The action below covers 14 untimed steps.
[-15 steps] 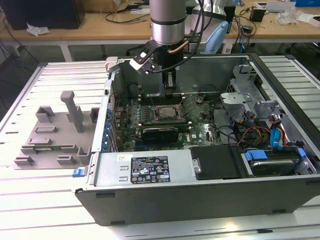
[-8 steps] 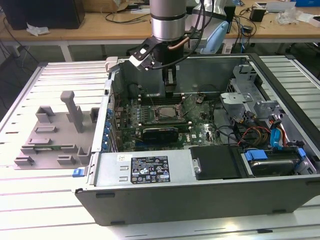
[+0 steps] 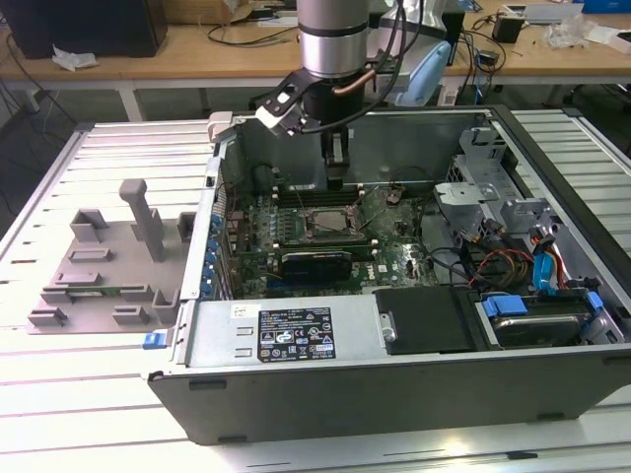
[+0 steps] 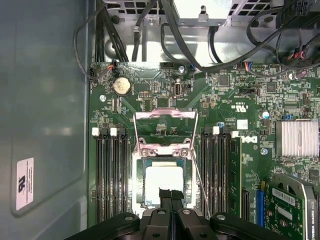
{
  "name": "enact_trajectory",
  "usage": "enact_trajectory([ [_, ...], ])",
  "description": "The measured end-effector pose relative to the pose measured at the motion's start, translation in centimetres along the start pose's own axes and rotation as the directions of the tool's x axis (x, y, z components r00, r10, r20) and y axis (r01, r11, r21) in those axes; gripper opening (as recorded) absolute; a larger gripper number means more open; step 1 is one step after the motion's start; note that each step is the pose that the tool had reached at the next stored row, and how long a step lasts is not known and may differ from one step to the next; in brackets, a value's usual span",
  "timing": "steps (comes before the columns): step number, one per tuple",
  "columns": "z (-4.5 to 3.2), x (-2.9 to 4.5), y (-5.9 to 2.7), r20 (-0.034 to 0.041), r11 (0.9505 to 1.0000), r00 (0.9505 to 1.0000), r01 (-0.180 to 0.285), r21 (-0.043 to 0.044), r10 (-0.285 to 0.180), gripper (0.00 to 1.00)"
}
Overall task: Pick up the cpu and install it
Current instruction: 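Close the cpu cover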
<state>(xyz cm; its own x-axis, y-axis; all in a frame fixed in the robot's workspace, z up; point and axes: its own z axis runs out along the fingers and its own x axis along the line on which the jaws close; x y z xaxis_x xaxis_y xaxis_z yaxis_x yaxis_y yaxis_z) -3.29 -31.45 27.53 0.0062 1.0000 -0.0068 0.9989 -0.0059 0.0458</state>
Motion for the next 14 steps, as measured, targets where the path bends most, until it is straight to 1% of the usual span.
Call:
enact_trajectory([
  [1,0.01,0.00,0.31,0.0000,1.0000,1.0000,0.000,0.0001,0.000,0.11],
  [3,0.03,0.01,0.61,-0.0001,1.0000,1.0000,0.000,0.0001,0.000,0.11],
  [4,0.06,0.01,1.15,-0.0001,1.0000,1.0000,0.000,0.0002,0.000,0.11],
  [6,0.08,0.01,1.71,-0.0002,1.0000,1.0000,0.000,0.0004,0.000,0.11],
  [8,0.11,0.01,2.45,-0.0001,1.0000,1.0000,0.000,0.0006,0.000,0.11],
  [9,0.13,0.02,2.87,0.0000,1.0000,1.0000,0.000,0.0007,0.000,0.11],
  [11,0.18,0.02,4.04,0.0001,1.0000,1.0000,0.000,0.0008,0.000,0.11],
  [14,0.26,0.04,5.40,-0.0002,1.0000,1.0000,0.000,0.0014,0.000,0.11],
])
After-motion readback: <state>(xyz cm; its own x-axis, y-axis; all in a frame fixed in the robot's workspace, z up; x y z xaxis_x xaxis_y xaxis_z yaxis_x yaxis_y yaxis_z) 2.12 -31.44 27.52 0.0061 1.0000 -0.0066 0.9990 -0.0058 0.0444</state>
